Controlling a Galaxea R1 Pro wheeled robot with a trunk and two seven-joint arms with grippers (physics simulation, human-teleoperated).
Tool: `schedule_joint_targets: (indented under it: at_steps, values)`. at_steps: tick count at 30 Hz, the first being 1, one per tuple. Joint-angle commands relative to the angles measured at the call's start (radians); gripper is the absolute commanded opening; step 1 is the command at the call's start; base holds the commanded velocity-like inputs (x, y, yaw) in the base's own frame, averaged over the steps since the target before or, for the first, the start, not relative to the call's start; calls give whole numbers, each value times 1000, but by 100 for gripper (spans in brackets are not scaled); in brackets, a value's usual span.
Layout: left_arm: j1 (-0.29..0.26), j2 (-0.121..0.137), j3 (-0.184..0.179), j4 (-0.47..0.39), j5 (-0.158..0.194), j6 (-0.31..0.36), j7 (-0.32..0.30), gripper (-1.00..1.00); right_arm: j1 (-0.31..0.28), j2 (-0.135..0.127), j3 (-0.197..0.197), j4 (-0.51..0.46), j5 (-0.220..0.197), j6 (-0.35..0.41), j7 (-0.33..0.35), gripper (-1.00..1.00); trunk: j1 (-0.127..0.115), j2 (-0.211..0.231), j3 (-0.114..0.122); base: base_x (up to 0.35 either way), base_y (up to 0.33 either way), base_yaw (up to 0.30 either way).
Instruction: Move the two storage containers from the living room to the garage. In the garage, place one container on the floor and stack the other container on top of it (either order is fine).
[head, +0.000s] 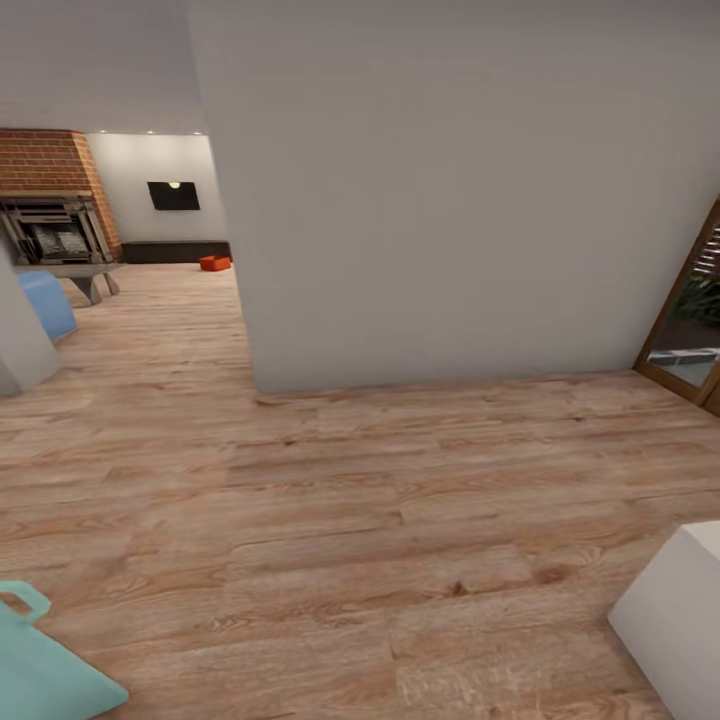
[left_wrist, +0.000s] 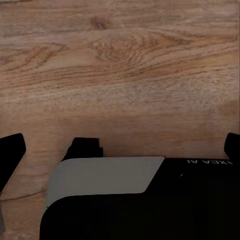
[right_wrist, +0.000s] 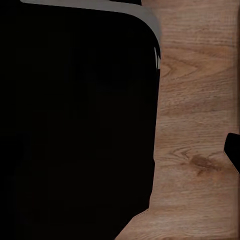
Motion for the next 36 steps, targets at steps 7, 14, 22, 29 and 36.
schedule_joint_targets:
  at_steps: [7, 14, 22, 29, 36]
  values:
    - [-1, -1, 7, 1, -10, -4, 3, 100, 0, 0, 2, 0, -1, 0, 0, 100, 1, 0, -1, 344, 0, 38]
    - [-1, -2, 7, 1, -10, -4, 3, 100, 0, 0, 2, 0, -1, 0, 0, 100, 1, 0, -1, 344, 0, 44]
    - [0, -2, 7, 1, -11, -4, 3, 100, 0, 0, 1, 0, -1, 0, -2, 100, 1, 0, -1, 344, 0, 91]
    - [0, -2, 7, 1, -10, -4, 3, 100, 0, 0, 1, 0, -2, 0, -2, 100, 1, 0, -1, 344, 0, 47]
    - [0, -2, 7, 1, -10, -4, 3, 100, 0, 0, 1, 0, -1, 0, -2, 100, 1, 0, -1, 344, 34, 165]
